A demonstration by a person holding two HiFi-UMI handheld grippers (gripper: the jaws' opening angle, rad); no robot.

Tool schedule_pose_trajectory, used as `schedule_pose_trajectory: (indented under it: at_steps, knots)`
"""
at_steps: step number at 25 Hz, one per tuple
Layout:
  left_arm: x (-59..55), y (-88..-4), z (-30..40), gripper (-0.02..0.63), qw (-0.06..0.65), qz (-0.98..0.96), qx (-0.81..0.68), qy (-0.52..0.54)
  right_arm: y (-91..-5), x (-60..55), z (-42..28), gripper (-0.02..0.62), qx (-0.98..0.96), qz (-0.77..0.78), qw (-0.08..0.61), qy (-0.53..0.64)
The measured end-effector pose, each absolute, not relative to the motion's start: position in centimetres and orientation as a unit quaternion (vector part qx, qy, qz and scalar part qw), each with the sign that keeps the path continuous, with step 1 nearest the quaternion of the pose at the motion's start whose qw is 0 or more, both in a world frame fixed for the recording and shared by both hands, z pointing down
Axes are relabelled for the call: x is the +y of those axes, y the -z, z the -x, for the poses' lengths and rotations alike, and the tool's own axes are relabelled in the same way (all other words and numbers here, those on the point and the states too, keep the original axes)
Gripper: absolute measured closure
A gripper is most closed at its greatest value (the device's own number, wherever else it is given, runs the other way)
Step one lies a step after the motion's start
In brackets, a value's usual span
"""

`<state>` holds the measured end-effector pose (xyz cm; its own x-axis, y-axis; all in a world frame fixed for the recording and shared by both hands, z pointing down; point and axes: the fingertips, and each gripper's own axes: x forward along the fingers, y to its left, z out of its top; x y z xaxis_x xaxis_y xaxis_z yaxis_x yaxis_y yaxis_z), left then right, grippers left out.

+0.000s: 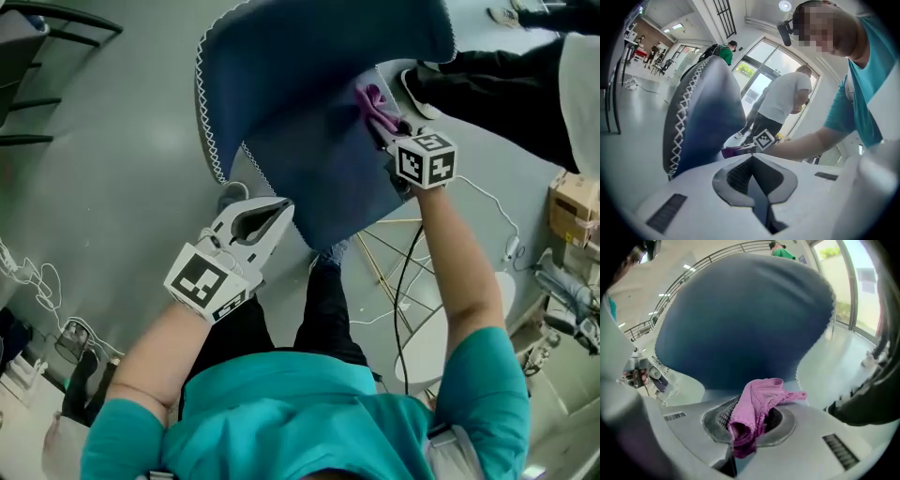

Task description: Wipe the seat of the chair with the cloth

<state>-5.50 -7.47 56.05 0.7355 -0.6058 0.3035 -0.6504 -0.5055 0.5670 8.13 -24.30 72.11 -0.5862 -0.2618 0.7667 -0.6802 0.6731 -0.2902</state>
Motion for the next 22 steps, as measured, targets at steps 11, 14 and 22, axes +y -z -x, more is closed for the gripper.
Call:
schedule_pose_trajectory:
  at_steps: [11,14,22]
  knots:
    - [-6.2,-56.6,10.5,0.601,0.35,-0.857,-0.378,-0.02,-80.2,-24.2,2.8,0.543,-0.824,-0.285,0.483,-0.077]
    - [-5.9,-56.8,10.7,0.603,0.355,-0.854,-0.38,-0.017,-80.5,-23.7,2.8,0.544,-0.819,-0.278,0.497,-0.064]
    - [-6.6,-56.0,9.7,0.603,0.353,-0.858,-0.373,-0.02,-81.1,-22.5,2.5,0.546,-0.822,-0.222,0.524,-0.024]
